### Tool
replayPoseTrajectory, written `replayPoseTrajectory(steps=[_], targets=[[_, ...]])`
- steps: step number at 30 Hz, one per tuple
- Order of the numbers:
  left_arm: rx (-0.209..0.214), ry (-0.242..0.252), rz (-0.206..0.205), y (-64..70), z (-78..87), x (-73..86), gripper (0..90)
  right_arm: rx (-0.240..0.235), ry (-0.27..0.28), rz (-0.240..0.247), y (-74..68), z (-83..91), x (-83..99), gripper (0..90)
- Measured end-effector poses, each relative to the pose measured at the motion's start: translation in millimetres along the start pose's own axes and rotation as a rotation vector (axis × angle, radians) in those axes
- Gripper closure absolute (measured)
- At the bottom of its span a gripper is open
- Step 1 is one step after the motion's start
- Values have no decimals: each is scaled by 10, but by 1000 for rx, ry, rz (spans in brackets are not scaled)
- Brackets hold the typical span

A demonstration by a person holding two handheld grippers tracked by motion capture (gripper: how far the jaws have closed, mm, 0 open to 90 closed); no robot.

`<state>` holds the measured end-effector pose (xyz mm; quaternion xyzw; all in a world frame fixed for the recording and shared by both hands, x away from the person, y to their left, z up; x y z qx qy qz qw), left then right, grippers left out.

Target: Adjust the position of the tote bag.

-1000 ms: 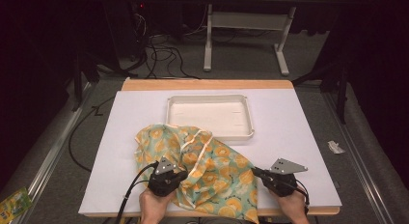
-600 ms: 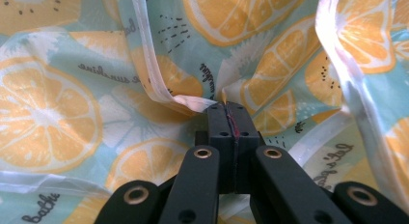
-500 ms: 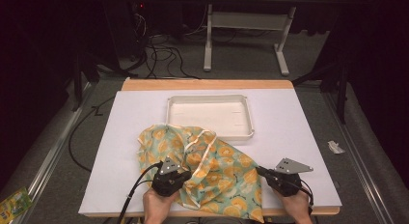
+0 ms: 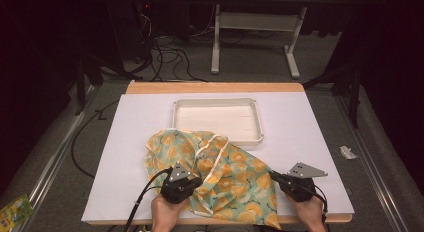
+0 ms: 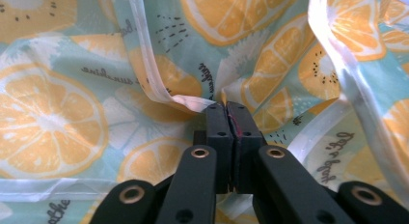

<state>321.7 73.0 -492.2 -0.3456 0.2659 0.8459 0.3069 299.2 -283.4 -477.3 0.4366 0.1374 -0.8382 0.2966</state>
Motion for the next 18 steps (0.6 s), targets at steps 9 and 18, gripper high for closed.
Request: replayPoseTrajectory(steps=[9, 18], targets=[[-34, 37, 2, -29, 124, -14, 686, -5, 7, -10, -11, -19, -78, 716], [-97, 110, 45, -187, 361, -52, 466, 7, 53, -35, -7, 32, -218, 455]])
Point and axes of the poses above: each handheld gripper's, and its own axes: z roughly backward along the jaws, x roughly out of its underside, y roughly to its right, the point moved 2 cm from there along -z, roughly forward along the jaws, and after that the axes turned 3 degrees about z, right-handed, at the moved point
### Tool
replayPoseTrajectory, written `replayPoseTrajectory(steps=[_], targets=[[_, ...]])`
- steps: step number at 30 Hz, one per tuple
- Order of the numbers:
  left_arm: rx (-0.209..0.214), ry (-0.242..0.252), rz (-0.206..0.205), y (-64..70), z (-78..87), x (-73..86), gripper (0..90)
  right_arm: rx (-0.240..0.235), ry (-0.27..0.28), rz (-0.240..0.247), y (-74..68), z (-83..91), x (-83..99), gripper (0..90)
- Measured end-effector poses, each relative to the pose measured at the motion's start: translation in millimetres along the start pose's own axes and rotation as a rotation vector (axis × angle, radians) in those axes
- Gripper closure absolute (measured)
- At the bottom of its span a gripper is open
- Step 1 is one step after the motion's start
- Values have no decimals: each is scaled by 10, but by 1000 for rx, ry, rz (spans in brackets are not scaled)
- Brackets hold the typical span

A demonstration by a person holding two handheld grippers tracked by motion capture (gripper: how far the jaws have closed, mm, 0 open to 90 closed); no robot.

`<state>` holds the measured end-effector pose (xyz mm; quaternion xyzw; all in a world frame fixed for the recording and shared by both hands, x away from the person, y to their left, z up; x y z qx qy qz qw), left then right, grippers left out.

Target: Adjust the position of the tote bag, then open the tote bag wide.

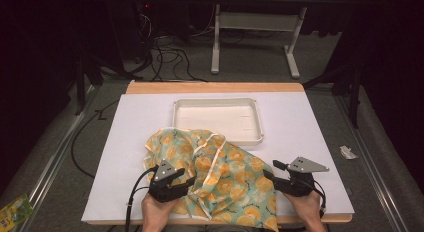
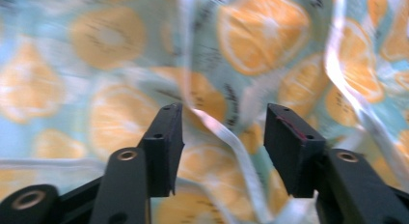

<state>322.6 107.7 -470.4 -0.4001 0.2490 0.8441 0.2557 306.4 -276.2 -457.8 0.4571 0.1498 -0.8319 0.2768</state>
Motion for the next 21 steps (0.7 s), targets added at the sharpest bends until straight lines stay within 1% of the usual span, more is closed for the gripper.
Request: replayPoseTrajectory(steps=[2, 4, 5, 6, 7, 8, 9, 10, 13, 14, 15, 18, 19, 21], targets=[[-16, 12, 7, -62, 45, -11, 494, 3, 4, -1, 1, 16, -37, 438], [-37, 22, 9, -121, 84, -23, 501, 7, 22, -7, 15, 24, -73, 427], [-37, 22, 9, -121, 84, -23, 500, 7, 22, -7, 15, 24, -73, 427], [-46, 30, 9, -152, 100, -28, 497, 9, 29, -22, 21, 27, -106, 424], [-59, 32, 9, -181, 113, -33, 493, 11, 34, -17, 27, 22, -120, 424], [-86, 38, 7, -243, 122, -41, 487, 11, 39, -24, 22, 15, -135, 424], [-86, 38, 7, -243, 122, -41, 479, 11, 39, -24, 22, 15, -135, 424], [-117, 48, -2, -304, 123, -45, 471, 10, 43, -22, 5, 1, -161, 428], [-163, 57, -21, -385, 112, -46, 454, 15, 43, -6, -53, -23, -203, 467], [-163, 57, -21, -385, 112, -46, 453, 15, 43, -6, -53, -23, -203, 467], [-177, 57, -27, -435, 95, -48, 447, 15, 50, 10, -101, -37, -234, 483], [-189, 56, -30, -466, 77, -46, 440, 13, 46, 10, -142, -60, -262, 492], [-198, 51, -33, -487, 56, -41, 439, -3, 40, 11, -184, -82, -292, 498], [-205, 47, -32, -506, 38, -32, 437, -11, 42, 29, -240, -102, -330, 505]])
Point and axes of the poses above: each handheld gripper's, and its own axes: z roughly backward along the jaws, x roughly out of its underside, y roughly to its right, the point moved 2 cm from there along -z, roughly forward along the jaws, and after that the axes turned 3 degrees about z, right-handed, at the moved point
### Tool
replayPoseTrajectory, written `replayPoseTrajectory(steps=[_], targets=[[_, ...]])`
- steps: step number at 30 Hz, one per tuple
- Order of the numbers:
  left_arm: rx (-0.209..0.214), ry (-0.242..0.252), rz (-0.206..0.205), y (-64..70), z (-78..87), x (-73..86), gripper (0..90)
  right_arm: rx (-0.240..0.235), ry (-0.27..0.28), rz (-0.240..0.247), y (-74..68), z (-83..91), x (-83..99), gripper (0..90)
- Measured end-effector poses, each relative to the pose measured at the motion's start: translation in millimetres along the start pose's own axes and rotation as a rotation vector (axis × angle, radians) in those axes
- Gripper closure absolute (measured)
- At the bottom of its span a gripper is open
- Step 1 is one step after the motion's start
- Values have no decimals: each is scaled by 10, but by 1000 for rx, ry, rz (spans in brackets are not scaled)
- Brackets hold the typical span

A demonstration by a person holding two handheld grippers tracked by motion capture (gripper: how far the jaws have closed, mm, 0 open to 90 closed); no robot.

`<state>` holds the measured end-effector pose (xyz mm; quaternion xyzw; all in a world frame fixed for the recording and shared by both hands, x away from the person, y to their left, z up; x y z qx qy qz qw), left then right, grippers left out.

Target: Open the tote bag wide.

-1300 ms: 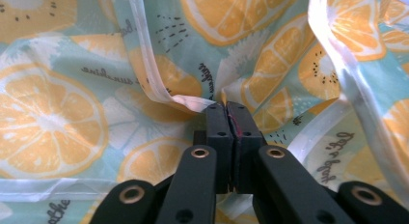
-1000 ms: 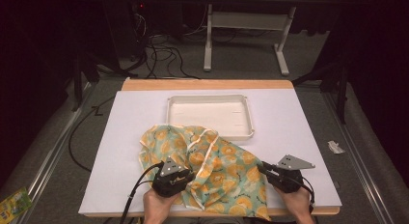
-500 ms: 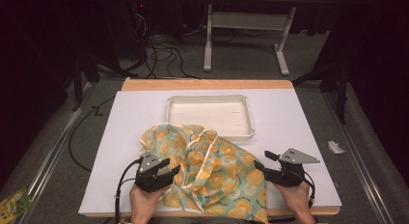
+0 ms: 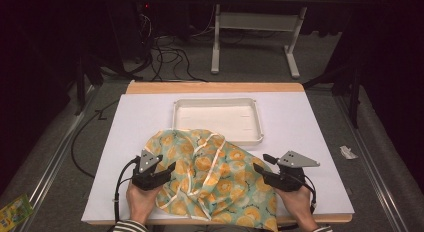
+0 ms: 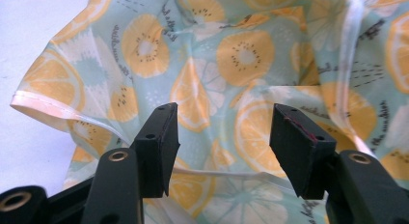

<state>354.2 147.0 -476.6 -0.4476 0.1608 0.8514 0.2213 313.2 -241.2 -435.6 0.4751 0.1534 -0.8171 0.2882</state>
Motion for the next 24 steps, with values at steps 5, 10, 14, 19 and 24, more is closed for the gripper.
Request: replayPoseTrajectory(steps=[5, 10, 14, 19, 24], targets=[[-7, -8, 14, -25, -31, 34, 430, -25, 6, 26, -113, -56, -77, 509], [-13, -28, 10, -35, -49, 80, 421, -51, -6, 50, -217, -110, -140, 507], [-16, -34, -3, -16, -58, 95, 411, -78, -7, 77, -334, -160, -213, 501], [-6, -29, 28, -37, -89, 156, 412, -87, -15, 93, -464, -267, -284, 475], [-13, -28, 21, -31, -91, 158, 406, -106, -27, 109, -555, -356, -310, 452]])
Point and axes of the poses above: each handheld gripper's, and its own axes: z roughly backward along the jaws, x roughly out of its underside, y roughly to its right, the point moved 2 cm from there along -z, roughly forward along the jaws, and after that the axes turned 3 degrees about z, right-handed, at the moved point
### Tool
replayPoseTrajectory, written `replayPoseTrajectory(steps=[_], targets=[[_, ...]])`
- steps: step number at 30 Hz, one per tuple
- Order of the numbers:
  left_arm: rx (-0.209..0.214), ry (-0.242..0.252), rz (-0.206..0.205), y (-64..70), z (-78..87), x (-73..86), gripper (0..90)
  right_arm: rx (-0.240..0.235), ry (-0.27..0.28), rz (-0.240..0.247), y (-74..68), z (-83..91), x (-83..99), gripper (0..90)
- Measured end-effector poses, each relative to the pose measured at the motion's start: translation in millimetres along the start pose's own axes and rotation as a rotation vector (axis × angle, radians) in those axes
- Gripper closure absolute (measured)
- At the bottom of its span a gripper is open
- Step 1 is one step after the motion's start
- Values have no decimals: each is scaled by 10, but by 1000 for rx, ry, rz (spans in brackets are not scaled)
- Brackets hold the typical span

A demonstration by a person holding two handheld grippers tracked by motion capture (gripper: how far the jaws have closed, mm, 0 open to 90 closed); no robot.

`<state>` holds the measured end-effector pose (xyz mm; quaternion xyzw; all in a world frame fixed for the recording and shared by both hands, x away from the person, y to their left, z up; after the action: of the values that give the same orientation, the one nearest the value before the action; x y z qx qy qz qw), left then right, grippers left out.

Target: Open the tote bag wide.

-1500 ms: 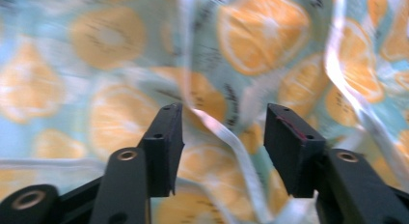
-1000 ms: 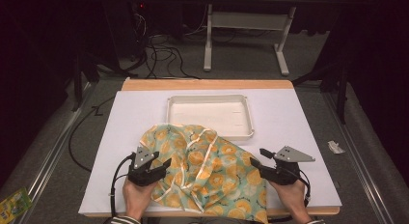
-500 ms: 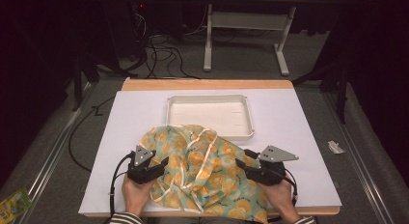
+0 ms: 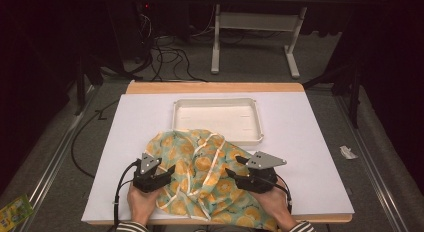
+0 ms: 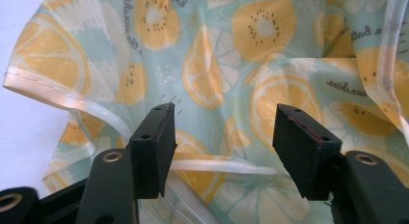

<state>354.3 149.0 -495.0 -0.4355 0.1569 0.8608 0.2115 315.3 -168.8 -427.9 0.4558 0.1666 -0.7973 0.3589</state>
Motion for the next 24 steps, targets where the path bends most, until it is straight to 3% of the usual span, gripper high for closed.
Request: replayPoseTrajectory(steps=[10, 16, 19, 21, 24], targets=[[0, 30, 18, -12, 28, 15, 388, -25, 7, 18, -107, -128, -109, 378], [0, 30, 19, -13, 27, 16, 386, -9, -48, 21, -137, -287, -134, 349], [6, 41, 15, -12, 35, 18, 390, -1, -78, 30, -135, -346, -126, 403], [11, 38, 19, -17, 35, 18, 390, 19, -76, 37, -128, -335, -126, 489], [8, 39, 16, -13, 33, 18, 391, 10, -67, 35, -98, -297, -118, 626]])
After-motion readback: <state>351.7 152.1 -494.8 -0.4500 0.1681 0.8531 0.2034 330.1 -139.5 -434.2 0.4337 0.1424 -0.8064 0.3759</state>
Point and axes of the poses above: each handheld gripper's, and its own axes: z roughly backward along the jaws, x roughly out of its underside, y roughly to its right, the point moved 2 cm from there along -z, roughly forward along the jaws, and after that the axes turned 3 degrees about z, right-handed, at the moved point
